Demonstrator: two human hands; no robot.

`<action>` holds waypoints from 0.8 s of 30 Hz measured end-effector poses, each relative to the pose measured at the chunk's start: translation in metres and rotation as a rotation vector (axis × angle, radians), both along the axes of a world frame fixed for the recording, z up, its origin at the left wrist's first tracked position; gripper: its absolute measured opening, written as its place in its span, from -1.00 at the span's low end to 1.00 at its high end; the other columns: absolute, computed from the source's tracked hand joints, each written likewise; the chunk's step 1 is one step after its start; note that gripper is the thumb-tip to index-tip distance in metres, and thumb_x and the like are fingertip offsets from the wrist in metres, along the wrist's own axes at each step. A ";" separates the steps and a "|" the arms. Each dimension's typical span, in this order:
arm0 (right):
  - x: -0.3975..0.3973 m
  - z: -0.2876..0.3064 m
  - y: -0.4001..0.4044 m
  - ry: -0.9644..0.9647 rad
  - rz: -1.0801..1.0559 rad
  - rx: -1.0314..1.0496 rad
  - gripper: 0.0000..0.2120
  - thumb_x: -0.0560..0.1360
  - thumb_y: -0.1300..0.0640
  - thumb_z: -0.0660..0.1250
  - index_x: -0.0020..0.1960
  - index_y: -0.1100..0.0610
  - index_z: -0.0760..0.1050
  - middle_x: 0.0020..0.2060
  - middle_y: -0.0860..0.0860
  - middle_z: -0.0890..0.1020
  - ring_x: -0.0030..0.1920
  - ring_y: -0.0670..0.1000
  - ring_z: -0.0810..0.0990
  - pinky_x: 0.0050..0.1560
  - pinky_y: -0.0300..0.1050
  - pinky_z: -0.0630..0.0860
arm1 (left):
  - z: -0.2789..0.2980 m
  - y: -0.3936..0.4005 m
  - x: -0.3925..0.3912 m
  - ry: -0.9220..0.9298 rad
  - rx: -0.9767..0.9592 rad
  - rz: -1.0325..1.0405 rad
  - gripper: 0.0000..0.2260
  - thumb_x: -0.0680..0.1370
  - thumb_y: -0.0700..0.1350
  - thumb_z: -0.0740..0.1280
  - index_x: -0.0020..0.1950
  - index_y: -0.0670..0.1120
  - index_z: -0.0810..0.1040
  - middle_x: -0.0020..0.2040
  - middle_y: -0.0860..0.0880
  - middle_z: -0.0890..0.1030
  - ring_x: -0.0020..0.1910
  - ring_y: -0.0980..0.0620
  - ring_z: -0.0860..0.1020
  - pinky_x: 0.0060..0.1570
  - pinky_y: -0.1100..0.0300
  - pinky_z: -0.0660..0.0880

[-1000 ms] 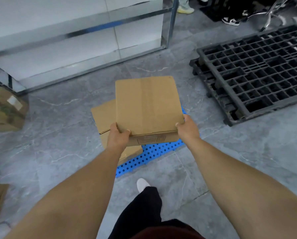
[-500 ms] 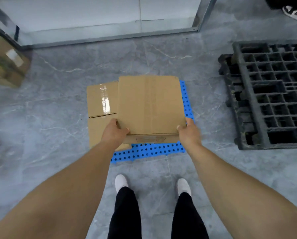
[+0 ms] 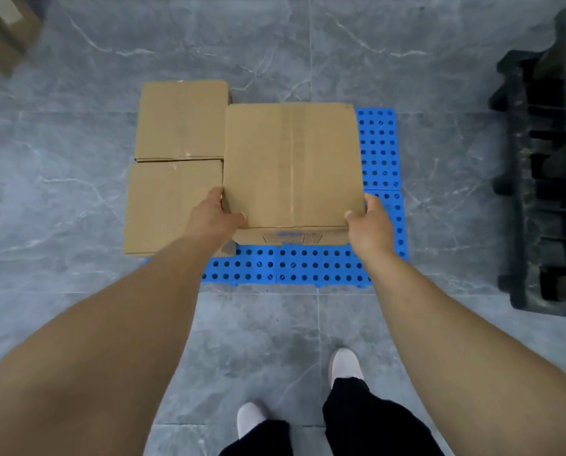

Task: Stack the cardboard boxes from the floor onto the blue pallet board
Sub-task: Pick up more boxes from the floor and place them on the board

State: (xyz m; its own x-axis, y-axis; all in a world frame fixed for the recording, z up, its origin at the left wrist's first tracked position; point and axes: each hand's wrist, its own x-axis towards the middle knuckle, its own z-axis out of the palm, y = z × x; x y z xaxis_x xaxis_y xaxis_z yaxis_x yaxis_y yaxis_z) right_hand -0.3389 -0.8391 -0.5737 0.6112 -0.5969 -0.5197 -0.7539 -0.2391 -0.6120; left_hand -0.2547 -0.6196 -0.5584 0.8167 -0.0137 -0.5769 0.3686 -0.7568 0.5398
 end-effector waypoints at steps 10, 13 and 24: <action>0.008 -0.125 0.010 -0.020 0.072 0.041 -0.52 0.61 0.13 0.14 0.50 0.05 0.13 0.36 0.03 0.39 -0.16 -0.04 0.44 -0.14 -0.09 0.43 | -0.101 0.011 0.003 -0.071 0.358 -0.170 -0.39 0.46 0.04 0.34 0.46 0.04 0.20 0.55 -0.05 -0.01 0.51 -0.10 -0.03 0.44 -0.21 -0.05; 0.015 -0.150 0.010 -0.052 0.070 0.047 -0.55 0.61 0.14 0.14 0.48 0.05 0.17 0.32 0.02 0.43 -0.18 -0.05 0.41 -0.17 -0.11 0.42 | -0.124 0.014 0.005 -0.081 0.362 -0.169 -0.40 0.46 0.04 0.35 0.45 0.03 0.21 0.54 -0.05 0.02 0.51 -0.10 0.01 0.43 -0.22 -0.02; 0.019 -0.187 0.038 -0.040 0.054 0.064 -0.68 0.57 0.24 0.10 0.31 0.08 0.32 -0.10 -0.05 0.44 -0.23 -0.04 0.43 -0.29 -0.14 0.38 | -0.173 0.034 -0.001 -0.034 0.230 -0.063 -0.53 0.42 -0.11 0.35 0.31 -0.10 0.33 0.25 -0.10 0.45 0.26 -0.13 0.38 0.27 -0.11 0.36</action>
